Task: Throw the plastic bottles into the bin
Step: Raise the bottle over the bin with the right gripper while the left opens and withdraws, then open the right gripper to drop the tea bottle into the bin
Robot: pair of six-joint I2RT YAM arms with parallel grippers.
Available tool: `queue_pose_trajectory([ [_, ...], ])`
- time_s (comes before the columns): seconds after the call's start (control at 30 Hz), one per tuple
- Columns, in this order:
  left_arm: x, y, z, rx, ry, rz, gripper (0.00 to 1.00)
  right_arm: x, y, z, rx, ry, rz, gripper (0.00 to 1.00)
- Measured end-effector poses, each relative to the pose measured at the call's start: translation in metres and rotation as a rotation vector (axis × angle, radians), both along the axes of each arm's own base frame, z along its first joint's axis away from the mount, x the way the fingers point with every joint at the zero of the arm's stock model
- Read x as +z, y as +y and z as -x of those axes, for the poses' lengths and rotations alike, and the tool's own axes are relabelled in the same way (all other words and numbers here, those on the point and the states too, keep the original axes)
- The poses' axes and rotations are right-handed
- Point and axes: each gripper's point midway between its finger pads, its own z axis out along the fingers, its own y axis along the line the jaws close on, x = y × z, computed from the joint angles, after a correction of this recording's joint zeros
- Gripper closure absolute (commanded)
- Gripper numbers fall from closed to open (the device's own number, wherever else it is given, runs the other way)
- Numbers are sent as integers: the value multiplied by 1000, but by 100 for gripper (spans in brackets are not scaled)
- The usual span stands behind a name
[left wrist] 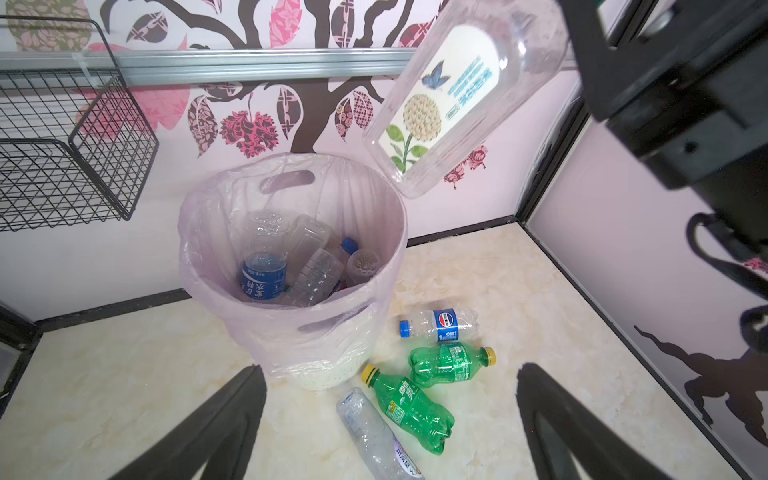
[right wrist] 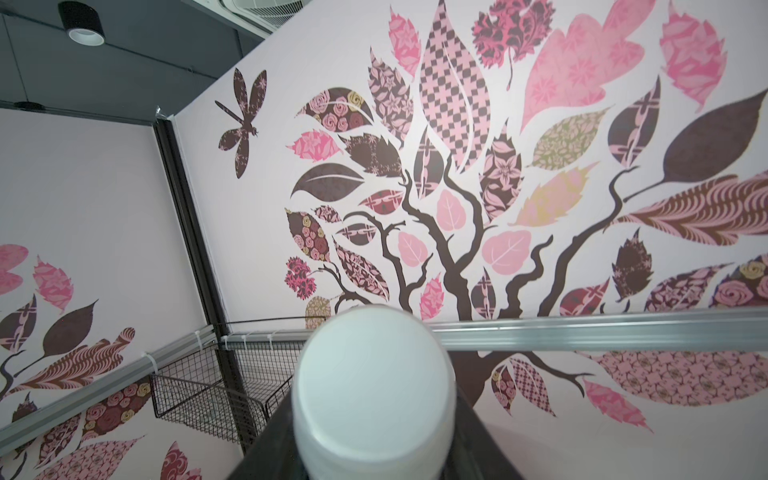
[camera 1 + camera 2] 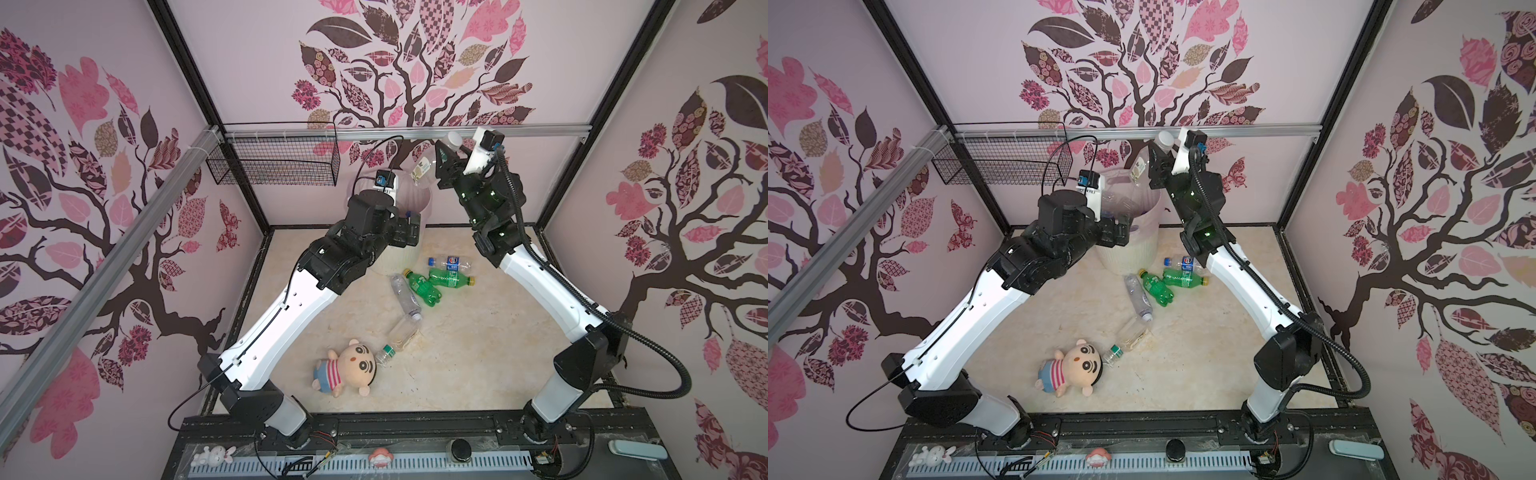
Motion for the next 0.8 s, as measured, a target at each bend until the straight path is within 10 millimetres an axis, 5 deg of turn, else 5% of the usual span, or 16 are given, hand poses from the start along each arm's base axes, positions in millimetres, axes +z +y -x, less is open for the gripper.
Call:
queue_pose_trajectory([
  [0.2, 7, 10, -7, 34, -13, 31, 3, 51, -11, 20, -25, -128, -22, 67],
  [0.4, 9, 26, -14, 81, -8, 61, 3, 66, -11, 17, -35, -163, -46, 66],
  [0.47, 9, 27, -15, 84, -7, 66, 3, 56, -4, 1, -37, -135, -45, 64],
  [0.53, 8, 28, -14, 85, -4, 68, 3, 34, 7, -24, -37, -73, -29, 47],
  [0.67, 5, 30, -14, 87, 2, 66, 3, -36, 27, -75, -64, 112, 33, 30],
  [0.8, -1, 34, -14, 98, 15, 65, 3, -79, 32, -96, -101, 226, 83, 25],
])
